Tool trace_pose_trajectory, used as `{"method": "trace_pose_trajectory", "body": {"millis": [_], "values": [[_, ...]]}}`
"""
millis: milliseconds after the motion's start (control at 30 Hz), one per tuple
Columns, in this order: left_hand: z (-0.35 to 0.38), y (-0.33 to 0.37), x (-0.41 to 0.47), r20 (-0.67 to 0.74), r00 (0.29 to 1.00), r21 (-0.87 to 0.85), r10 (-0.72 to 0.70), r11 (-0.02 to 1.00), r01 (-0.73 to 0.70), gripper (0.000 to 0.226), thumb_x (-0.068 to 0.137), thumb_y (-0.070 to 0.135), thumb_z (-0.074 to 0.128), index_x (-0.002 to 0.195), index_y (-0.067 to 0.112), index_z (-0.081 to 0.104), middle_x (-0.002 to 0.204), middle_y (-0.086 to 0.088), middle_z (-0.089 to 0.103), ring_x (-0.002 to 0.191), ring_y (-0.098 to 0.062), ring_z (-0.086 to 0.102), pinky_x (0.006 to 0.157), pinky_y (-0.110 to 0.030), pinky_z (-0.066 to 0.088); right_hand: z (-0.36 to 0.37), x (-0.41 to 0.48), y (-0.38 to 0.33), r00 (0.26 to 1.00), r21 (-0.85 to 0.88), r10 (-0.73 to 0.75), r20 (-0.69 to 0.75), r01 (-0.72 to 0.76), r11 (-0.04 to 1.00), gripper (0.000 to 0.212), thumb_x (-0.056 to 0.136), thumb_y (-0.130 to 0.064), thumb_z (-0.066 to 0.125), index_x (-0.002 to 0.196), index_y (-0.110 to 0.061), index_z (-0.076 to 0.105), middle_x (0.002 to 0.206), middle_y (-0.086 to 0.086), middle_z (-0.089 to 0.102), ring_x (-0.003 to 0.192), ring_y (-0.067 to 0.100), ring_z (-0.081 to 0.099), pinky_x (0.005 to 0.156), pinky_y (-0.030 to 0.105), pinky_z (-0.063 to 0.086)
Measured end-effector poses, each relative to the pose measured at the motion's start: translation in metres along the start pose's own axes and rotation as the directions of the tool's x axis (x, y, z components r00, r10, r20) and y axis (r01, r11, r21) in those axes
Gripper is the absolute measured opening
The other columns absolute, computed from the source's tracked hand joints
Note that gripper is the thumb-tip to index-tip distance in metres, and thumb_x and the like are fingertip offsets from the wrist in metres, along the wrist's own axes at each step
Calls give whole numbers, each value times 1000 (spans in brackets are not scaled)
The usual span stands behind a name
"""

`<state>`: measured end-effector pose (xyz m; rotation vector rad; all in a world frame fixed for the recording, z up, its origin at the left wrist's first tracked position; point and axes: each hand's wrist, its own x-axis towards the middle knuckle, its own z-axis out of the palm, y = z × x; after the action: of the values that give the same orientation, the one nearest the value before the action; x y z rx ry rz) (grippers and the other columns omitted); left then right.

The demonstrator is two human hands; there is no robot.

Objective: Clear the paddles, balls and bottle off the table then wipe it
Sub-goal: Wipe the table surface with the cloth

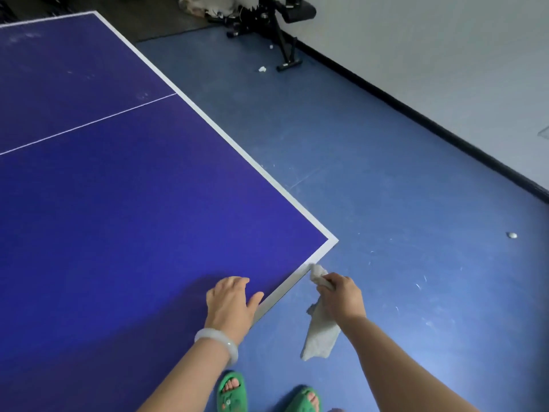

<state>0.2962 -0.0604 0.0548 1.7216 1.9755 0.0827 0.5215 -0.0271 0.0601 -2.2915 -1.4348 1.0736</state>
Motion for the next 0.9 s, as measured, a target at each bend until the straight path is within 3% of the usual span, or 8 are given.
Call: {"method": "trace_pose_trajectory", "body": {"millis": [200, 333, 600, 900], "values": [[-14, 101, 52, 153, 979, -103, 135, 987, -120, 35, 101, 42, 44, 126, 20, 55, 123, 4, 56, 112, -19, 54, 95, -35, 47, -62, 42, 22, 998, -20, -14, -62, 13, 1000, 19, 90, -18, 64, 108, -14, 68, 99, 5, 56, 82, 18, 49, 70, 25, 34], [-11, 175, 92, 152, 975, -96, 163, 984, -149, 26, 101, 37, 46, 111, 17, 59, 111, 2, 59, 101, -22, 57, 85, -35, 49, -114, 91, 43, 996, -32, -53, -71, 51, 998, 22, 90, -18, 64, 112, -14, 67, 95, 3, 50, 82, 20, 48, 70, 27, 34], [-7, 308, 171, 98, 993, -91, 61, 995, -52, 28, 99, 37, 49, 111, 15, 62, 114, 1, 66, 102, -23, 62, 86, -32, 50, -246, 202, 55, 975, -73, -217, -39, 213, 974, 27, 89, -20, 66, 115, -16, 67, 99, 3, 52, 91, 22, 53, 73, 26, 35], [-28, 345, 245, 5, 996, -45, -92, 995, 92, 24, 100, 36, 48, 104, 18, 61, 106, 3, 67, 96, -23, 61, 79, -31, 49, -301, 299, 9, 935, -158, -340, 98, 352, 923, 25, 90, -19, 65, 115, -15, 68, 111, 11, 61, 99, 25, 60, 73, 26, 40]]}}
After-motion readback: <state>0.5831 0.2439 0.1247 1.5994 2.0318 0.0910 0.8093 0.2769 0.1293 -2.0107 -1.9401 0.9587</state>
